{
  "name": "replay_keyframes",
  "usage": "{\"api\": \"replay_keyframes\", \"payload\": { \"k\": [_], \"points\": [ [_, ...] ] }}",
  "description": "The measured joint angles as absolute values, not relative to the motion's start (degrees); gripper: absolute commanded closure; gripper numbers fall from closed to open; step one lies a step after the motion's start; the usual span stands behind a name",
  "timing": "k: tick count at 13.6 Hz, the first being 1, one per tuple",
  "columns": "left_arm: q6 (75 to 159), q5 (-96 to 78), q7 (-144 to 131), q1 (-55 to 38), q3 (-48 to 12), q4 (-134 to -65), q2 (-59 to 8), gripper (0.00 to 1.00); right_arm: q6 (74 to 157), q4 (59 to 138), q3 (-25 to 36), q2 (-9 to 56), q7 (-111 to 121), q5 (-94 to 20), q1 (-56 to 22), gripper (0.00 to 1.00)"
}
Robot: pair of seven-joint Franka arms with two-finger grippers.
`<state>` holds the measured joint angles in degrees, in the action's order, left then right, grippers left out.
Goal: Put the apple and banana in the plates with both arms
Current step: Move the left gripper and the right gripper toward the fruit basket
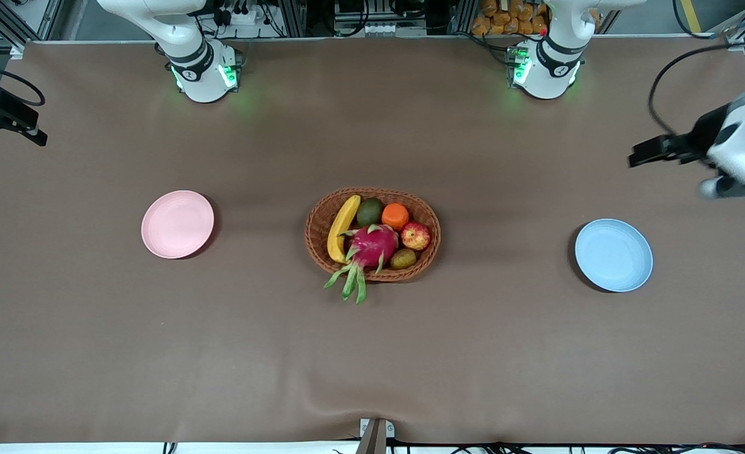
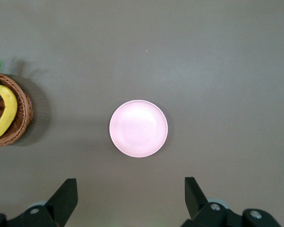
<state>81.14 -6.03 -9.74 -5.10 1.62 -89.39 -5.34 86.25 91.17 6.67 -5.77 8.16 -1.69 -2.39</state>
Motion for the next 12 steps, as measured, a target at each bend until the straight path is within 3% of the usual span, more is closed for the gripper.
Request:
{"api": "replay_keyframes", "payload": {
  "k": [8,12],
  "points": [
    [89.90,-14.67,-27.09,-9.88,0.16,-90.76,-15.53,0.00,87.17,91.16,6.04,-4.63,8.16,-1.80,-3.00,0.00],
    [97.74,-14.81,-36.28,-17.39,-0.26,-90.89,-20.17,0.00,88.90,91.19,5.82,-1.61,3.32,-1.90,-6.60,0.00]
  ]
}}
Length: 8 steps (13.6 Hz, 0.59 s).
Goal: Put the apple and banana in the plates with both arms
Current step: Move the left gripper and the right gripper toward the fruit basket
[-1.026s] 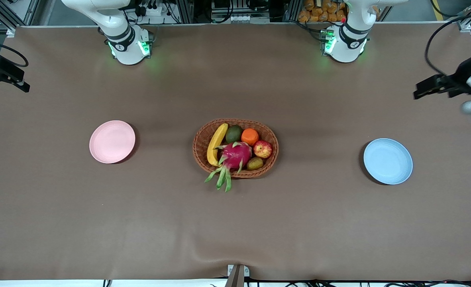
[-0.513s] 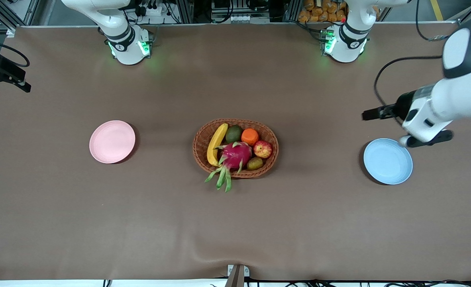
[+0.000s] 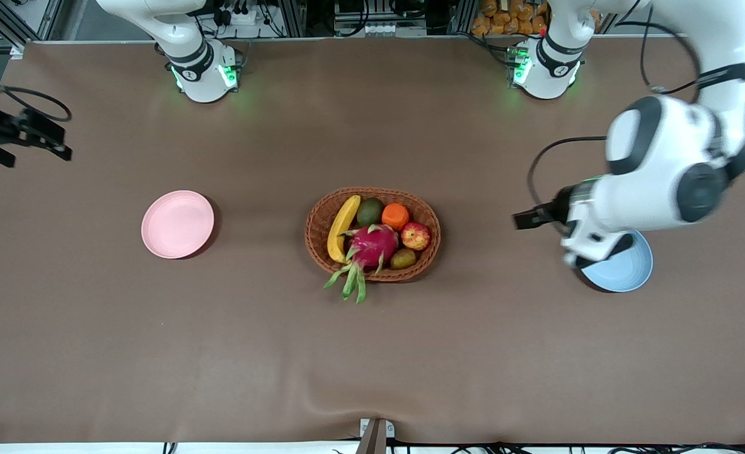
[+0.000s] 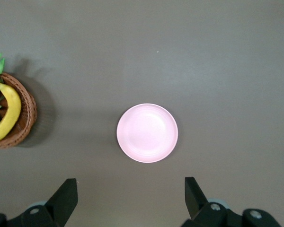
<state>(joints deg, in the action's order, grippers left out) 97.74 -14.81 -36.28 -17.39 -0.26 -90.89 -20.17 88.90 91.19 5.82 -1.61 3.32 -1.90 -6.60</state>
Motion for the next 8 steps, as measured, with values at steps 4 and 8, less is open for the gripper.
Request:
{"api": "replay_keyframes", "payload": {
  "k": [4,8],
  "points": [
    [106.48,-14.89,-45.72,-24.05,-0.35,-90.97,-25.23,0.00,93.25,91.28,5.52,3.46,-10.90,-1.90,-15.41,0.00],
    [111.19,-18.81,-48.46,-24.74,-0.31,-90.92,-28.66,0.00,99.33,91.41,5.43,9.88,-20.39,-1.89,-21.93,0.00]
  ]
}}
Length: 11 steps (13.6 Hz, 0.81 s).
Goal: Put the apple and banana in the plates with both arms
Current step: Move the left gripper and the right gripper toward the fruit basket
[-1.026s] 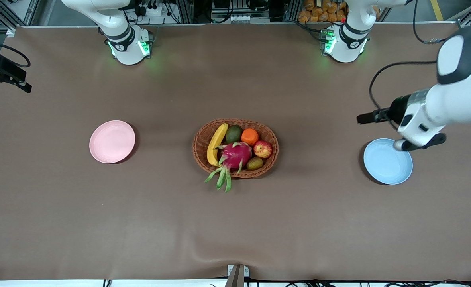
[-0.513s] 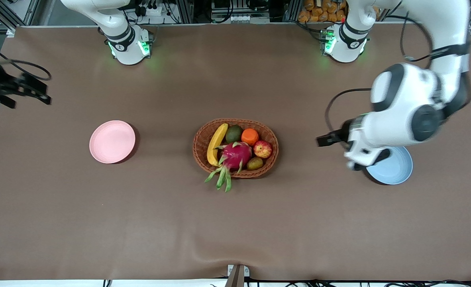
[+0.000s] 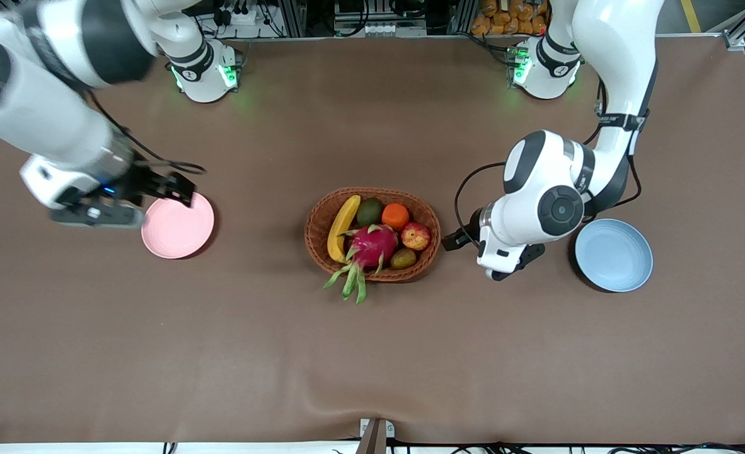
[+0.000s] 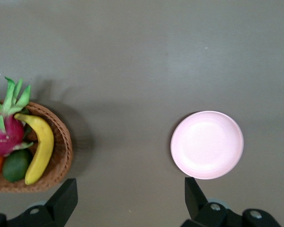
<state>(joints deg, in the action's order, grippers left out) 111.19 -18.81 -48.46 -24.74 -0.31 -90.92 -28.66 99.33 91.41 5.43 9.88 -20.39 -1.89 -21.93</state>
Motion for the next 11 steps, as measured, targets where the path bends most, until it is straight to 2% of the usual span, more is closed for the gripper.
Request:
{"api": "replay_keyframes", "payload": {
  "k": [7,10,11],
  "points": [
    [121.00,-23.17,-48.85,-29.00,-0.38,-90.27,-35.11,0.00,111.13,91.78,5.42,22.65,-35.55,-1.81,-31.94,0.00],
    [123.62,-25.25,-48.85,-30.28,-0.38,-89.82,-36.77,0.00,114.03,91.78,5.45,25.46,-39.19,-1.80,-34.98,0.00],
    [123.65,-25.30,-48.85,-30.41,-0.38,-89.77,-36.85,0.00,114.50,91.82,5.47,25.91,-39.97,-1.80,-35.60,0.12]
  ]
}}
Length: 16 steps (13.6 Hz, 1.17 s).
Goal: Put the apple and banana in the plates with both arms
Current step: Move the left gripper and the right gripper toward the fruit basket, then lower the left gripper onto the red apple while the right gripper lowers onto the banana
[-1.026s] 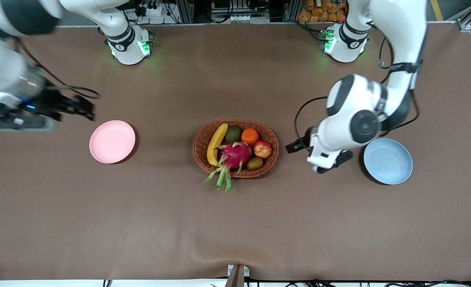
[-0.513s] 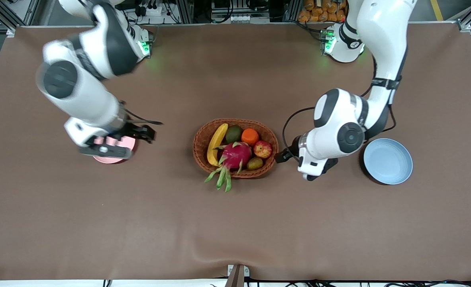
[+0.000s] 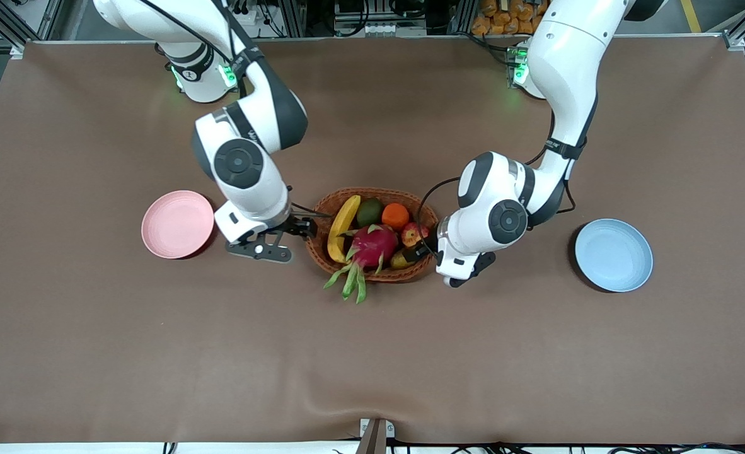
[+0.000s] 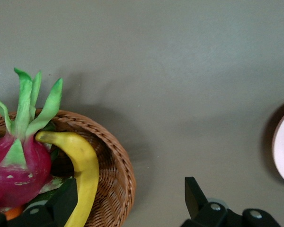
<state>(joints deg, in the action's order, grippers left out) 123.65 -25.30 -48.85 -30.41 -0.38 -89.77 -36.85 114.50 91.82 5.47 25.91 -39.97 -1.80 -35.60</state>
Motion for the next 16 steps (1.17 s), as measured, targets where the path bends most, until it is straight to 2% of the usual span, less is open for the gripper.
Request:
{"api": "replay_keyframes", "payload": {
  "k": [2,3,16],
  "points": [
    [123.64,-25.31,-48.85,-30.87,-0.39,-89.76,-36.96,0.00,116.89,92.72,5.47,26.46,-41.20,-1.87,-36.70,0.36],
    [123.63,-25.31,-48.85,-31.12,-0.39,-89.78,-37.05,0.00,118.60,93.44,5.47,26.66,-42.70,-1.88,-37.15,0.38],
    [123.58,-25.31,-48.71,-32.34,-0.37,-91.66,-38.39,0.00,127.59,95.19,5.43,33.24,-50.38,-4.56,-41.87,0.38]
  ]
}}
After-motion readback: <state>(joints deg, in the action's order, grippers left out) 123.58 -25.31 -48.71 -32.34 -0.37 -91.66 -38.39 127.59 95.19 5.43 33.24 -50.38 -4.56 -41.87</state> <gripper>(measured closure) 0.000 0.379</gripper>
